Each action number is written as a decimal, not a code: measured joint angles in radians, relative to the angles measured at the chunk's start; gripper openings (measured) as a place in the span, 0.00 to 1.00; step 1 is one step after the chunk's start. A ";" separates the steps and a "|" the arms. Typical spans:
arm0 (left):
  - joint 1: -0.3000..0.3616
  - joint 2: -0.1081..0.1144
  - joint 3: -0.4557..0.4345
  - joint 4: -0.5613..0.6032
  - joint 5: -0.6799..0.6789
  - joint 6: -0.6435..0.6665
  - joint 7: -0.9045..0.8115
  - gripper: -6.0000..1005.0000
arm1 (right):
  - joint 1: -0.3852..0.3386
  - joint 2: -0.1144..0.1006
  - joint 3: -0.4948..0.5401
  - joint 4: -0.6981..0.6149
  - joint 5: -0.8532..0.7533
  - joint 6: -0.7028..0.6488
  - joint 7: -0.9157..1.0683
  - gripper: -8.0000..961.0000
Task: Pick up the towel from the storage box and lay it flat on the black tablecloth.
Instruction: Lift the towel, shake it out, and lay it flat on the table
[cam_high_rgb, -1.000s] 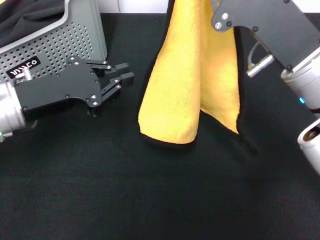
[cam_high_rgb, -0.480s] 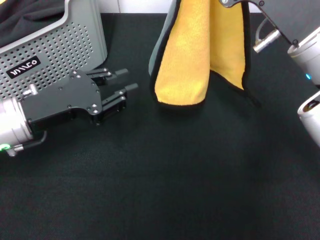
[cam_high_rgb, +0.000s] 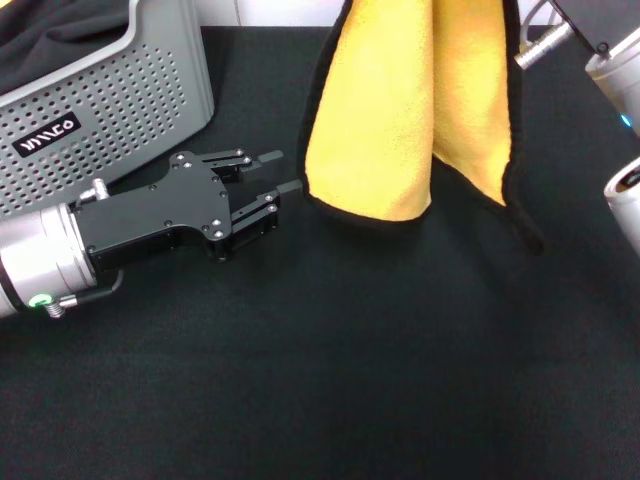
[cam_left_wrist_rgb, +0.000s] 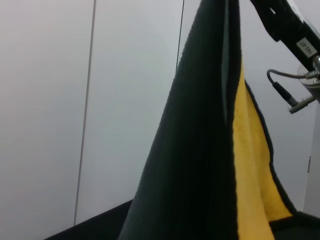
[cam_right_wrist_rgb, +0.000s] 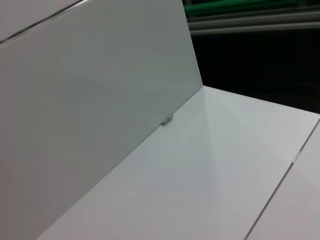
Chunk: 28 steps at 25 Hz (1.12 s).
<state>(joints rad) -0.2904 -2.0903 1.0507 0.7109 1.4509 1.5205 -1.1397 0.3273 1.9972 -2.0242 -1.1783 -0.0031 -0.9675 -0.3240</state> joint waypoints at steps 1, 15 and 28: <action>0.000 -0.001 0.000 -0.006 -0.002 -0.001 0.005 0.36 | 0.005 0.000 0.001 0.001 0.000 0.000 0.001 0.01; -0.078 0.004 -0.104 -0.138 0.005 0.010 0.057 0.36 | 0.019 0.008 0.044 0.004 -0.063 -0.006 0.005 0.01; -0.136 0.011 -0.098 -0.203 0.015 0.025 0.068 0.36 | 0.092 0.017 0.085 0.060 -0.065 -0.006 -0.002 0.02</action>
<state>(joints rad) -0.4264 -2.0797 0.9529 0.5076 1.4656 1.5454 -1.0720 0.4194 2.0139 -1.9394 -1.1183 -0.0676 -0.9737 -0.3260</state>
